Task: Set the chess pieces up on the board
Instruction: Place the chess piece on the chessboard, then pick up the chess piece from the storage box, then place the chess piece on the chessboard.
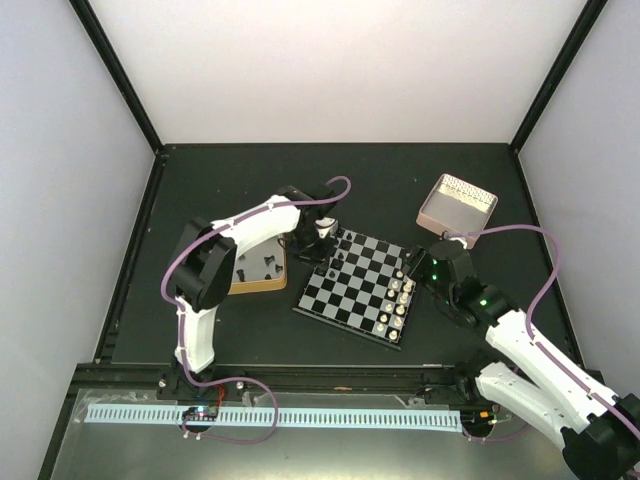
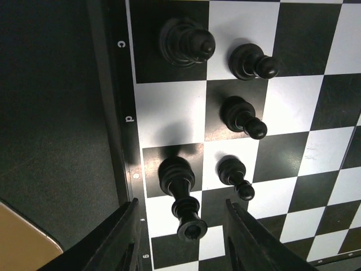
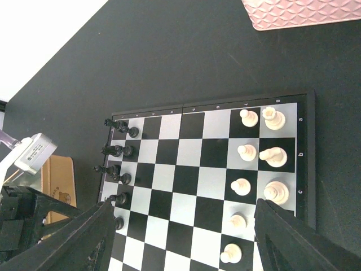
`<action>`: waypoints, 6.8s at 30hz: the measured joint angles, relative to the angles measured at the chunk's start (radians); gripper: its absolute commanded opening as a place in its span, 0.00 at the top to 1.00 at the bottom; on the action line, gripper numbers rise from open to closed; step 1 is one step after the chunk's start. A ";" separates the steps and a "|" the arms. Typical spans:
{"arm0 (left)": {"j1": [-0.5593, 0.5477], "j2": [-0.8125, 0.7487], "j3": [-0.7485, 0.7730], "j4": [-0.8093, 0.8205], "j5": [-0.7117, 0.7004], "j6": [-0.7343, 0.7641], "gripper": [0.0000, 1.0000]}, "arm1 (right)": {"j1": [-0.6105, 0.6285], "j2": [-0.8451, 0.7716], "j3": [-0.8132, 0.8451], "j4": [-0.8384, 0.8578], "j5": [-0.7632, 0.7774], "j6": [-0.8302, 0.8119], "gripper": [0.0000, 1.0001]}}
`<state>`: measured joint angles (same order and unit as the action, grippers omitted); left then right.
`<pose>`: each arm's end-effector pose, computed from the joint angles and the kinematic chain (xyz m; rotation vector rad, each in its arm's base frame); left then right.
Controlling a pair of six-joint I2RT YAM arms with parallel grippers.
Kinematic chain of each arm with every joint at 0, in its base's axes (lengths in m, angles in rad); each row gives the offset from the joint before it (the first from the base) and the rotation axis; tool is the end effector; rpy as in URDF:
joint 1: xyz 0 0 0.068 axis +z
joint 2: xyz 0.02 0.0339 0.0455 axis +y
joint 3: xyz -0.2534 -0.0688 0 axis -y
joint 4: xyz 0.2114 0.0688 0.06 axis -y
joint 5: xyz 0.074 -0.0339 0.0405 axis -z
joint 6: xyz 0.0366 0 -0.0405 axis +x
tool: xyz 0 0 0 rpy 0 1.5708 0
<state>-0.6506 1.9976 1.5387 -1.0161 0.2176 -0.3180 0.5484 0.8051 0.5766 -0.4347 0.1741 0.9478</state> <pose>0.2749 -0.2192 0.1951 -0.5297 -3.0574 0.3692 0.1318 0.0731 0.2390 0.5507 2.2287 0.6143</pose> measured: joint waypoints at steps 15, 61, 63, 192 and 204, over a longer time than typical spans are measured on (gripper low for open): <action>0.148 -0.391 -0.292 0.160 -0.218 -0.141 0.50 | 0.000 0.034 0.000 0.000 -0.024 -0.005 0.32; 0.412 -0.356 -0.627 0.546 -0.347 -0.223 0.83 | 0.000 0.080 0.035 0.014 -0.122 -0.035 0.32; 0.405 -0.420 -0.642 0.546 -0.285 -0.202 0.83 | 0.000 0.087 0.035 0.050 -0.173 -0.059 0.31; 0.174 -1.291 -0.892 0.841 -0.364 -0.105 0.11 | 0.522 0.969 0.386 0.333 0.024 -0.681 0.95; 0.174 -1.281 -0.892 0.841 -0.364 -0.106 0.11 | 0.499 0.995 0.420 0.320 0.052 -0.687 0.94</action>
<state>-0.4767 0.7166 0.6464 -0.1753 -0.1463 -0.4236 1.0470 1.8004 0.9970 -0.1146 0.2260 0.2604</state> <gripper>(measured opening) 0.886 0.086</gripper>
